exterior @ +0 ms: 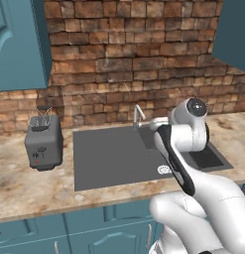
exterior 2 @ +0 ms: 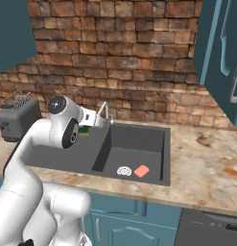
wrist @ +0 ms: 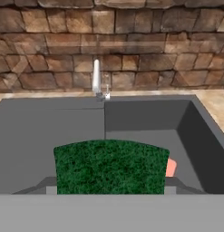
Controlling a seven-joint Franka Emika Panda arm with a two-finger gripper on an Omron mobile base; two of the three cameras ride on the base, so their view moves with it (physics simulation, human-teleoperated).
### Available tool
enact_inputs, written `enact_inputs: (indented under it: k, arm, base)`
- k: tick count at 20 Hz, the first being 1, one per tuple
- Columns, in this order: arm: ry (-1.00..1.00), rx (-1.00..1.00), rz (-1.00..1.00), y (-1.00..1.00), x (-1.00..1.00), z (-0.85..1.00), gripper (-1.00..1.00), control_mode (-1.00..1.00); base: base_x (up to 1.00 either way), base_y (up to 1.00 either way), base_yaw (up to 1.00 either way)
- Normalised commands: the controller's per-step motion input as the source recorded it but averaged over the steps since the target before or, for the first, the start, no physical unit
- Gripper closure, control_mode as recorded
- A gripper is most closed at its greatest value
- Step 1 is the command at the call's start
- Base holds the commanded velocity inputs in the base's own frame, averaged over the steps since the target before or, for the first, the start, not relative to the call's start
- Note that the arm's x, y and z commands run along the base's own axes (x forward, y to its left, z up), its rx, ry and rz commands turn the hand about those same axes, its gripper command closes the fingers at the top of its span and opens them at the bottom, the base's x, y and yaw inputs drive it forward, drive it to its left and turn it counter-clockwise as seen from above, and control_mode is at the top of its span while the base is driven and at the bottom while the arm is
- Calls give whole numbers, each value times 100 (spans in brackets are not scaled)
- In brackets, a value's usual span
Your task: Pick up the sponge and bar soap from the sink, and place them back in the cabinet, and close the cabinet doors.
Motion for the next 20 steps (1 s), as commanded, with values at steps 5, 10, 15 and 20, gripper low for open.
enact_inputs:
  k: [5, 10, 15, 20]
  arm:
    - [-5, 0, 0, 0, -58, 46, 100, -100]
    - [0, 0, 0, 0, -36, 73, 100, -100]
    - [0, 0, 0, 0, -49, 65, 100, -100]
    - [0, 0, 0, 0, -70, 39, 100, -100]
  base:
    - [0, 0, 0]
    - [0, 0, 0]
    - [0, 0, 0]
    - [0, 0, 0]
